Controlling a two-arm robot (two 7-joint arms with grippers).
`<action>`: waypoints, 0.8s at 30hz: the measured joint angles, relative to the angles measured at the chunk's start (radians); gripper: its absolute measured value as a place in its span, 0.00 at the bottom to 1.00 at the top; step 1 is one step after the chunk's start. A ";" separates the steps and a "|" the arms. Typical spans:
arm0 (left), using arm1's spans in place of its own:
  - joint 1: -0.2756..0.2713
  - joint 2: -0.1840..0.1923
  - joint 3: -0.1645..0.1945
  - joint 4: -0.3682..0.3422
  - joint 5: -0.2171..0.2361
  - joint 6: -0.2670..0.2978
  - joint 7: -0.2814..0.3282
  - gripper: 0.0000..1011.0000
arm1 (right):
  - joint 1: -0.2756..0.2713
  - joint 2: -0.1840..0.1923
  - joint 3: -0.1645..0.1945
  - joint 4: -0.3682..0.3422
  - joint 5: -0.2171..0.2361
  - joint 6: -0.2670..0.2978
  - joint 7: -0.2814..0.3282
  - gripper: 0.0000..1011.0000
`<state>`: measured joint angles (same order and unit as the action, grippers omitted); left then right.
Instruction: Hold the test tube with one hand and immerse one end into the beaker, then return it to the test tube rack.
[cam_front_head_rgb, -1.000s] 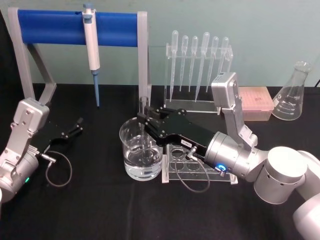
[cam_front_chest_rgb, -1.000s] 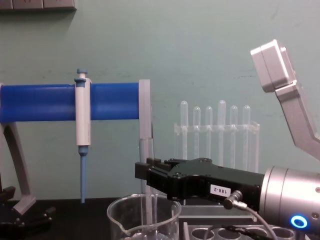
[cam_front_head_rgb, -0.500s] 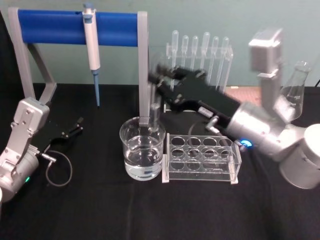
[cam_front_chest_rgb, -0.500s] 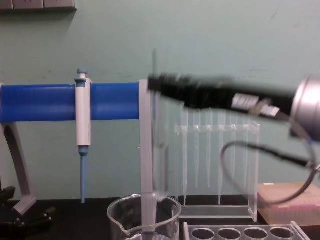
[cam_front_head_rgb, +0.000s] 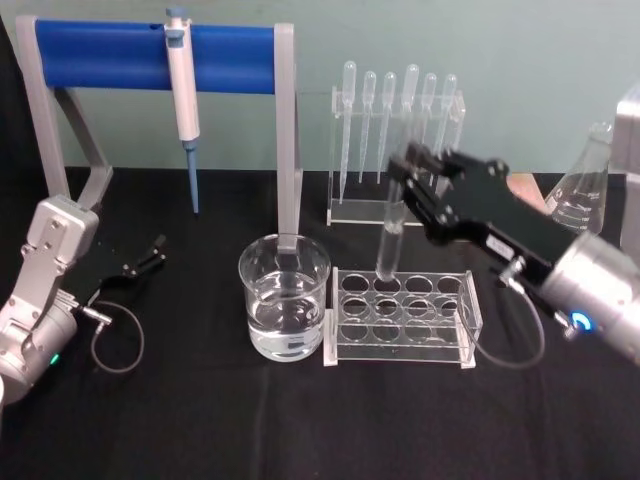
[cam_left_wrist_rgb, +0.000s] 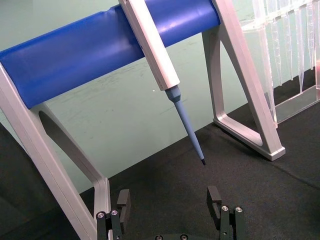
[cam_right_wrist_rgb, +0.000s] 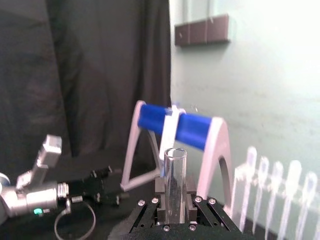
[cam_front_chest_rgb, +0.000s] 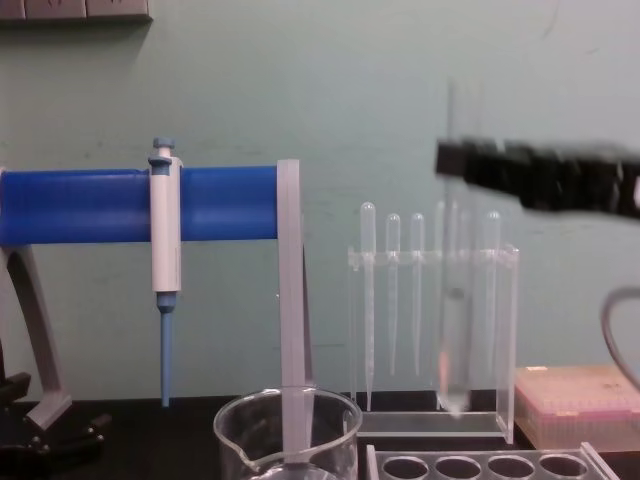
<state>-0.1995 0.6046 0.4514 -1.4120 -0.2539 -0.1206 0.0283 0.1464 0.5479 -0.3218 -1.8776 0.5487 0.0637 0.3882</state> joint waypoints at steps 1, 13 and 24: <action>0.000 0.000 0.000 0.000 0.000 0.000 0.000 0.99 | -0.008 0.001 0.001 0.006 0.000 -0.004 -0.001 0.22; 0.000 0.000 0.000 0.000 0.000 0.000 0.000 0.99 | -0.049 -0.020 -0.001 0.078 -0.039 -0.043 -0.003 0.22; 0.000 0.000 0.000 0.000 0.000 0.000 0.000 0.99 | -0.029 -0.045 -0.021 0.117 -0.087 -0.053 0.012 0.22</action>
<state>-0.1995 0.6047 0.4514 -1.4120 -0.2539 -0.1205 0.0283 0.1177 0.5033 -0.3424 -1.7607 0.4613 0.0109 0.4006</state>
